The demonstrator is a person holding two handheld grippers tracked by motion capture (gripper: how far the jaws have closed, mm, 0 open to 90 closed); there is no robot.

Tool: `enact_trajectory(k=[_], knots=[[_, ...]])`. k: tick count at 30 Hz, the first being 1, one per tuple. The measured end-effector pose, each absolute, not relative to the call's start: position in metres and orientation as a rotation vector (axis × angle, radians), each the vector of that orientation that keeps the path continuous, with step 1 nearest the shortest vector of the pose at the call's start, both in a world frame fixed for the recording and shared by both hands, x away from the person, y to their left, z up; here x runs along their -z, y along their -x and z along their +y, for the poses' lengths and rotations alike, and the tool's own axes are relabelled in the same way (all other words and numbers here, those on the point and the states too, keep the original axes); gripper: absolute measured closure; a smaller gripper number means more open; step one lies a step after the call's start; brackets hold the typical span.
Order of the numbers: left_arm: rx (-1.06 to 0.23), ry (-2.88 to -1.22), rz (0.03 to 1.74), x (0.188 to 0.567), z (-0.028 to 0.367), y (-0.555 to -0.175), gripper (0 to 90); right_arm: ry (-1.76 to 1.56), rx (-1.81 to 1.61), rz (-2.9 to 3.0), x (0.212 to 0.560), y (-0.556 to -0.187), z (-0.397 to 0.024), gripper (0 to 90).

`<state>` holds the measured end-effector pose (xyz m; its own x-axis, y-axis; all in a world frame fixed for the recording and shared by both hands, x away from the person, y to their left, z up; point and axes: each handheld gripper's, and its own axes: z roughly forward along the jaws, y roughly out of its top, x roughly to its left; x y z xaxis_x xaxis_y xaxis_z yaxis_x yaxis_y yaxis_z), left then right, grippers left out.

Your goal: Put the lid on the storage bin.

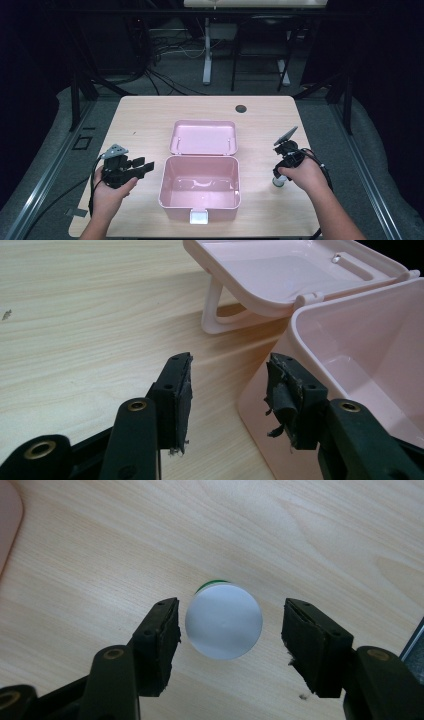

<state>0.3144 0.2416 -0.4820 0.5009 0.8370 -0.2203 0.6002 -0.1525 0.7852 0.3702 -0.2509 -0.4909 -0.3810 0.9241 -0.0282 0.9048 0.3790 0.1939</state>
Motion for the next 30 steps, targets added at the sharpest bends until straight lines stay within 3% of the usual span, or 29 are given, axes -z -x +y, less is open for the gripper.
enact_trajectory(k=[30], knots=[[-0.312,-1.856,1.206,0.484,0.243,-0.316,52.0,-1.681,-0.163,2.544,0.508,-0.374,-0.249,49.6]])
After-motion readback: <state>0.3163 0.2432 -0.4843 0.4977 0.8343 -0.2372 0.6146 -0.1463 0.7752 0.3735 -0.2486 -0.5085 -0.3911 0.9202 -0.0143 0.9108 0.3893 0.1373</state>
